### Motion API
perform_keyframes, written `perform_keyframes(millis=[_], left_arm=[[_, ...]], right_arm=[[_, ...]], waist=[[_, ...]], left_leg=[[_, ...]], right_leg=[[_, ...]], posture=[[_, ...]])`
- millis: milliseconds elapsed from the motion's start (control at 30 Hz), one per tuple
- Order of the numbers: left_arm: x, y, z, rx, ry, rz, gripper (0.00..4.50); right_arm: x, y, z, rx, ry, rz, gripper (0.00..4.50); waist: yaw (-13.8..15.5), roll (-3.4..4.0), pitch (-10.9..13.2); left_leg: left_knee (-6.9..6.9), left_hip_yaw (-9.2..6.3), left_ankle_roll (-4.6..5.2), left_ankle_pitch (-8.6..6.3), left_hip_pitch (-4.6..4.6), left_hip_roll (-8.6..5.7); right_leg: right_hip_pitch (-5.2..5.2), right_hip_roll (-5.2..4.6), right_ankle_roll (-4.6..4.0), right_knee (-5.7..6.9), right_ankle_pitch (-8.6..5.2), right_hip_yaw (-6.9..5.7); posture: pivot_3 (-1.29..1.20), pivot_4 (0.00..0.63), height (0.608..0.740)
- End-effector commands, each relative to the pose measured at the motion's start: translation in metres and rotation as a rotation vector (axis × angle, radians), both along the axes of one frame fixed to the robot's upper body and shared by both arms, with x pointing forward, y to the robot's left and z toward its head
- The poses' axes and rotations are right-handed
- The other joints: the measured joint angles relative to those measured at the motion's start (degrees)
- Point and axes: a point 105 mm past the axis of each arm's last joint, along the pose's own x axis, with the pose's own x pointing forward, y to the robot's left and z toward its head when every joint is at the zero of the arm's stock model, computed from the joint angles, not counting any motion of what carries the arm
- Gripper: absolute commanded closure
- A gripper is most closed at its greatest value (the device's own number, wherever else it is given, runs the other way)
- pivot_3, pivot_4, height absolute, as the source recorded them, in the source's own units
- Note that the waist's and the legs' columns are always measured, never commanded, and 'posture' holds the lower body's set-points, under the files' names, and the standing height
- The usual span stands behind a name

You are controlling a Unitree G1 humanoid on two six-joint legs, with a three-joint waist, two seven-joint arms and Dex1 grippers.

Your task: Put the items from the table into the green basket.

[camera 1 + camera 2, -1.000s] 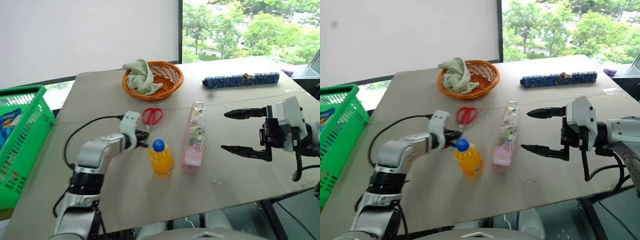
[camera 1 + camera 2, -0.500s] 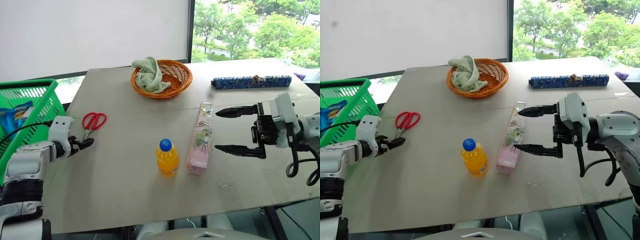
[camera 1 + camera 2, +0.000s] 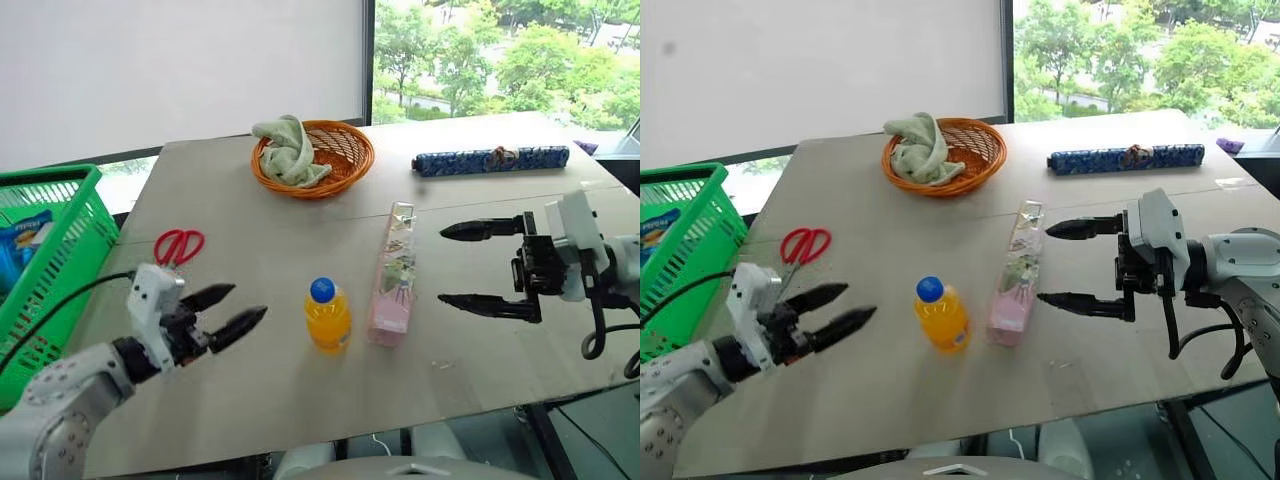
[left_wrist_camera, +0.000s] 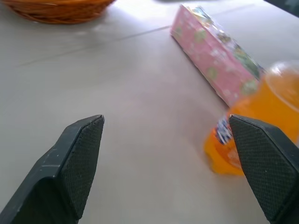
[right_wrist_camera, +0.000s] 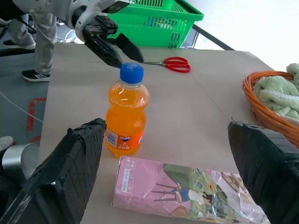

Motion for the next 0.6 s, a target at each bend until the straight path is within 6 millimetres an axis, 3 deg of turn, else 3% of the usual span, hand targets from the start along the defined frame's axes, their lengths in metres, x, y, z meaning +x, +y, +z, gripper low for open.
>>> perform_keyframes(millis=[33,200,367,600], left_arm=[[-0.013,-0.025,0.000,0.059,-0.074,-0.187,0.12],[-0.011,-0.048,-0.007,0.063,-0.130,-0.286,0.12],[0.001,-0.058,-0.013,0.081,-0.175,-0.299,0.12],[0.015,-0.073,-0.028,0.113,-0.180,-0.375,0.12]], right_arm=[[0.000,-0.001,0.007,0.001,-0.032,0.005,0.00],[-0.005,-0.005,0.006,-0.029,-0.019,0.020,0.00],[-0.005,-0.013,0.007,-0.050,-0.022,-0.003,0.00],[0.001,-0.041,0.003,-0.137,-0.041,-0.047,0.00]], waist=[[0.5,0.01,0.0],[1.0,0.00,0.0],[0.8,0.02,0.0],[0.6,0.06,0.0]], left_leg=[[0.07,0.02,0.00,0.00,0.02,0.01],[0.19,0.33,0.01,-0.01,0.03,0.15],[0.18,0.41,0.11,-0.07,-0.02,0.31],[0.19,0.48,0.14,-0.08,-0.01,0.44]], right_leg=[[0.01,0.00,0.08,-0.01,-0.04,0.00],[0.22,-0.11,0.14,-0.19,-0.06,-0.04],[0.16,0.05,-0.09,-0.26,0.09,-0.02],[0.16,0.19,-0.08,-0.26,0.09,-0.10]], posture=[[-0.08,0.000,0.740],[-0.11,0.000,0.740],[-0.13,0.000,0.740],[-0.16,0.000,0.740]])
